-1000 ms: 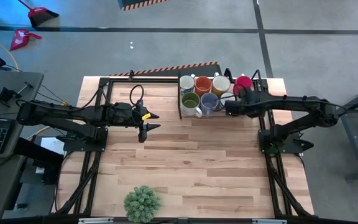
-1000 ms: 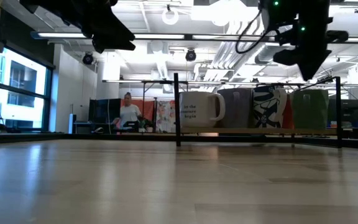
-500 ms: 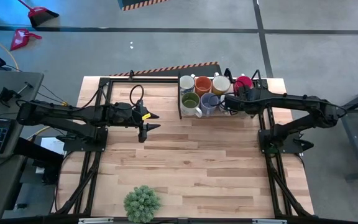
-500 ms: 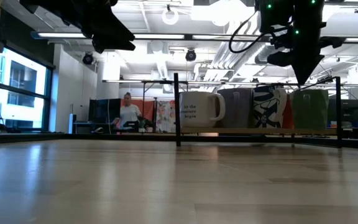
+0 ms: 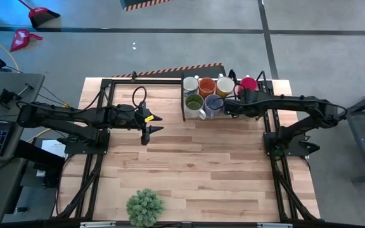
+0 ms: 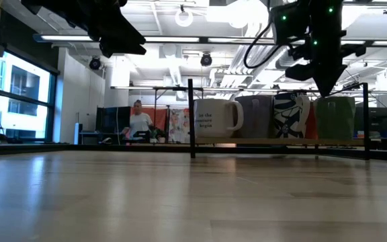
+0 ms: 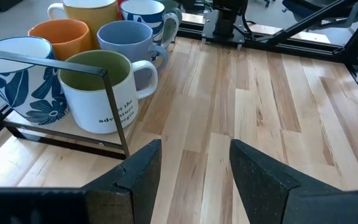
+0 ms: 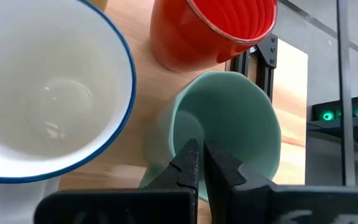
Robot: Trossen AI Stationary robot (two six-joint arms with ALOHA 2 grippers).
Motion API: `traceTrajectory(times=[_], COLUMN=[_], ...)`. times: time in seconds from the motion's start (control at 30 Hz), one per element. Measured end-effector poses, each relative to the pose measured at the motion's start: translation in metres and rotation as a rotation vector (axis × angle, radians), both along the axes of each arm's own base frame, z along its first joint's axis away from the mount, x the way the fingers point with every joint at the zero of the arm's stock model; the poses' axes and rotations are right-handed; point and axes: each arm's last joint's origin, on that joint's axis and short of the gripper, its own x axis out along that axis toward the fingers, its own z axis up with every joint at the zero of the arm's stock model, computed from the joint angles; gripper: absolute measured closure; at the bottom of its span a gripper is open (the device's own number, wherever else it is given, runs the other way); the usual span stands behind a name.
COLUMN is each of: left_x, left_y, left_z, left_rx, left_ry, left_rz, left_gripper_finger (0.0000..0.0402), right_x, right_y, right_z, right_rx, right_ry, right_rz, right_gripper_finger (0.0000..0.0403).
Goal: Place coffee mugs
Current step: Put the green mug on the shelf
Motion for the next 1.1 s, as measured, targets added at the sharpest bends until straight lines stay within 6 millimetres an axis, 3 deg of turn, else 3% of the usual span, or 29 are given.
traceTrajectory(times=[1.1], left_x=[0.0], left_y=[0.0], left_z=[0.0], left_rx=[0.001], left_ry=[0.0], left_rz=[0.0], left_gripper_finger=[0.0222], right_x=[0.0079], right_y=[-0.0019], right_z=[-0.0014], right_rx=[0.003], right_ry=[-0.041], right_rz=[0.056], right_gripper_finger=[0.0403])
